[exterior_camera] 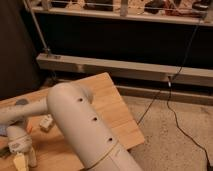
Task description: Push the eraser across the table
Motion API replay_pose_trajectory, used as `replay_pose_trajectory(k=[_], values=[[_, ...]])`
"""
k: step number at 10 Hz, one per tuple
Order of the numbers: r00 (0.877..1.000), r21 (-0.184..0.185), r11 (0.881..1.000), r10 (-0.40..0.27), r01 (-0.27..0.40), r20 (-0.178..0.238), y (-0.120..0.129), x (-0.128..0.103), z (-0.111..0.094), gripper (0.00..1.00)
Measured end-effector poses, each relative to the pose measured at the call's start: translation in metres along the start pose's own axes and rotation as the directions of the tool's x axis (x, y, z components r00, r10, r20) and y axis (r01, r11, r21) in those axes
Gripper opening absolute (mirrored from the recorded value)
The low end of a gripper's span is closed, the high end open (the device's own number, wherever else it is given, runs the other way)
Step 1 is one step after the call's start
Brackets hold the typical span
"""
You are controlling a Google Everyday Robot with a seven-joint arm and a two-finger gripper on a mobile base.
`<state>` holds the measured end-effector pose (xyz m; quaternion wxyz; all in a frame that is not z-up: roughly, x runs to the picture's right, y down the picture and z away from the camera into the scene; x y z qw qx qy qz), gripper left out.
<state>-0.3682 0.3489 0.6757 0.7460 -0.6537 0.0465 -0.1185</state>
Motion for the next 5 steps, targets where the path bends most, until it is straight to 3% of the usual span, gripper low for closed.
replay_pose_trajectory(k=[1,2,3,5], values=[[1.0,0.08,0.997,0.017,-0.019,0.024,-0.008,-0.001,-0.008,0.65],[0.999,0.128,0.991,0.032,-0.037,0.039,-0.01,0.0,-0.013,0.65],[0.998,0.156,0.986,0.05,-0.055,0.039,-0.004,0.005,-0.011,0.65],[0.999,0.157,0.986,0.047,-0.048,0.009,0.015,0.011,-0.001,0.65]])
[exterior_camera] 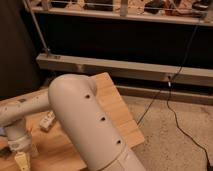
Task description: Push the eraser across the table
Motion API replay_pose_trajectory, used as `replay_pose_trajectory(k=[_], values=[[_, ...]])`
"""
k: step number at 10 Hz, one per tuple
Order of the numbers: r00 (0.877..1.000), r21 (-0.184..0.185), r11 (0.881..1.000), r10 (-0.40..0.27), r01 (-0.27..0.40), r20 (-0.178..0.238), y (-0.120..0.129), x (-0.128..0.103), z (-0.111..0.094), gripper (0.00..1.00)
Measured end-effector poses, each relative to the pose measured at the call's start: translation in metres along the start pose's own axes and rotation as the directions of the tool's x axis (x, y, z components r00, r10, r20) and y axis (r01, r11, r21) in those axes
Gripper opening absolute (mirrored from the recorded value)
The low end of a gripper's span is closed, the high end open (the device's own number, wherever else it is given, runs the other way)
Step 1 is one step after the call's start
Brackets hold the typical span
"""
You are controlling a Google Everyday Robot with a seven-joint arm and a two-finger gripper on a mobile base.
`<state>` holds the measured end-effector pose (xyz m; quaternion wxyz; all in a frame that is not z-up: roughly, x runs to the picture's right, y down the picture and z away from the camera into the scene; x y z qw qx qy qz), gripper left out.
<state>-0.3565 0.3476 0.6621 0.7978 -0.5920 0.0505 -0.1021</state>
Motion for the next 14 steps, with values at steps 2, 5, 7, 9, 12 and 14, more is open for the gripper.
replay_pose_trajectory(k=[2,5,7,9,12,14], values=[[0.999,-0.012,1.0,-0.02,0.02,-0.032,0.019,-0.001,0.009,0.65],[0.998,-0.043,0.998,-0.039,0.037,-0.053,0.028,-0.008,0.025,0.65],[0.996,-0.067,0.996,-0.064,0.06,-0.063,0.028,-0.018,0.041,0.65],[0.989,-0.133,0.985,-0.125,0.114,-0.077,0.041,-0.025,0.05,0.65],[0.958,-0.281,0.93,-0.272,0.238,-0.091,0.071,-0.028,0.051,0.65],[0.943,-0.315,0.913,-0.31,0.26,-0.12,0.07,-0.019,0.052,0.65]])
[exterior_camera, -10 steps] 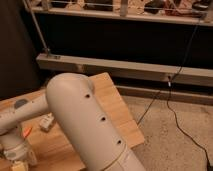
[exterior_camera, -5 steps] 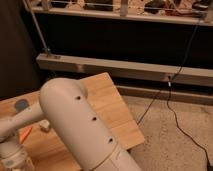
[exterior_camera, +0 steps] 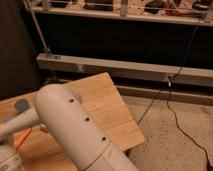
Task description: Push the eraser across the table
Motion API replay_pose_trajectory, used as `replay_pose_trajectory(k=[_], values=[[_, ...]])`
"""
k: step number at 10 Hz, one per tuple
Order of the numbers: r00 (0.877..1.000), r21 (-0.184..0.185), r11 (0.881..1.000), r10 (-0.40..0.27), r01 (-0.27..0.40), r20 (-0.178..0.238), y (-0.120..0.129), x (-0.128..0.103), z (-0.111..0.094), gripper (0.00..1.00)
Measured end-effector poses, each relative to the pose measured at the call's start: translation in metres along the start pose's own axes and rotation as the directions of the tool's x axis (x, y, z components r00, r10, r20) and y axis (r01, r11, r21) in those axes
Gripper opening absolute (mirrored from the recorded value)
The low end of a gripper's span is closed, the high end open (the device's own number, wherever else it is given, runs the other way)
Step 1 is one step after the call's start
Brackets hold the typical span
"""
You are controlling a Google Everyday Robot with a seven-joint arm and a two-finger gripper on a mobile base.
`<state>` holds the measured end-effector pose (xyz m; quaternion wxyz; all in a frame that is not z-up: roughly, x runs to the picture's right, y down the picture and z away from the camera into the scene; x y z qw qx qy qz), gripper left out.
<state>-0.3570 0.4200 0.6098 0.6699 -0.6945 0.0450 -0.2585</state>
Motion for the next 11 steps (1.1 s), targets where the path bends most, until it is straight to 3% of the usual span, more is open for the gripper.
replay_pose_trajectory(k=[1,3,4,5,6,7,8,9,10,11], values=[[1.0,-0.008,1.0,0.0,0.0,-0.025,-0.001,0.012,0.004,0.65],[0.998,0.023,0.999,0.031,-0.03,-0.047,-0.008,0.04,0.005,0.65],[0.997,0.086,0.993,0.081,-0.08,-0.008,-0.016,0.05,-0.008,0.65],[0.991,0.161,0.978,0.123,-0.131,0.058,-0.021,0.056,-0.03,0.65],[0.981,0.238,0.955,0.147,-0.175,0.13,-0.019,0.061,-0.058,0.65],[0.967,0.314,0.925,0.158,-0.216,0.201,-0.01,0.068,-0.087,0.65],[0.947,0.378,0.886,0.173,-0.27,0.271,-0.001,0.077,-0.113,0.65],[0.926,0.418,0.849,0.191,-0.323,0.327,0.005,0.088,-0.132,0.65],[0.915,0.436,0.831,0.197,-0.347,0.352,0.009,0.092,-0.141,0.65],[0.912,0.44,0.826,0.197,-0.352,0.36,0.01,0.093,-0.143,0.65]])
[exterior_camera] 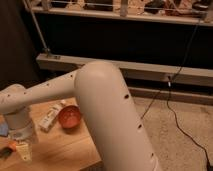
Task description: Push the eraser across the table
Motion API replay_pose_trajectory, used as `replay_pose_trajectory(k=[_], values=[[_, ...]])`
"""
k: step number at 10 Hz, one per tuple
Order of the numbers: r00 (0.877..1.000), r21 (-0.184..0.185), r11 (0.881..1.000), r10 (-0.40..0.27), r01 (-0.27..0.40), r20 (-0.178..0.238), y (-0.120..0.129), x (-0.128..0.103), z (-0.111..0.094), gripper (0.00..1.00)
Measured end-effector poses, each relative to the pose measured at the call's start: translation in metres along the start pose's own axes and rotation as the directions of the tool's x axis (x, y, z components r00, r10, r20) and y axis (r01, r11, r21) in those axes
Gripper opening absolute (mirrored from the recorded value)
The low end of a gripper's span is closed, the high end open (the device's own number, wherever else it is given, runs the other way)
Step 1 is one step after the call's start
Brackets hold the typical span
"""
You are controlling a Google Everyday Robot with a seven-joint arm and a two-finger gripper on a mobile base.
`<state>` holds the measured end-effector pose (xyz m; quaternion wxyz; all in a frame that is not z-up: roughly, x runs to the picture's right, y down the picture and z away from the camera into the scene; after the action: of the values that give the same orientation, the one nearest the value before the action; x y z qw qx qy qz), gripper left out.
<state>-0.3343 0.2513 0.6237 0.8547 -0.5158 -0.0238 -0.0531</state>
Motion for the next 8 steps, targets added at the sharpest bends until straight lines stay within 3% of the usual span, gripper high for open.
replay_pose_trajectory(k=[8], values=[[1.0,0.0,1.0,-0.002,0.002,0.001,0.0005,-0.0015,0.0005,0.65]])
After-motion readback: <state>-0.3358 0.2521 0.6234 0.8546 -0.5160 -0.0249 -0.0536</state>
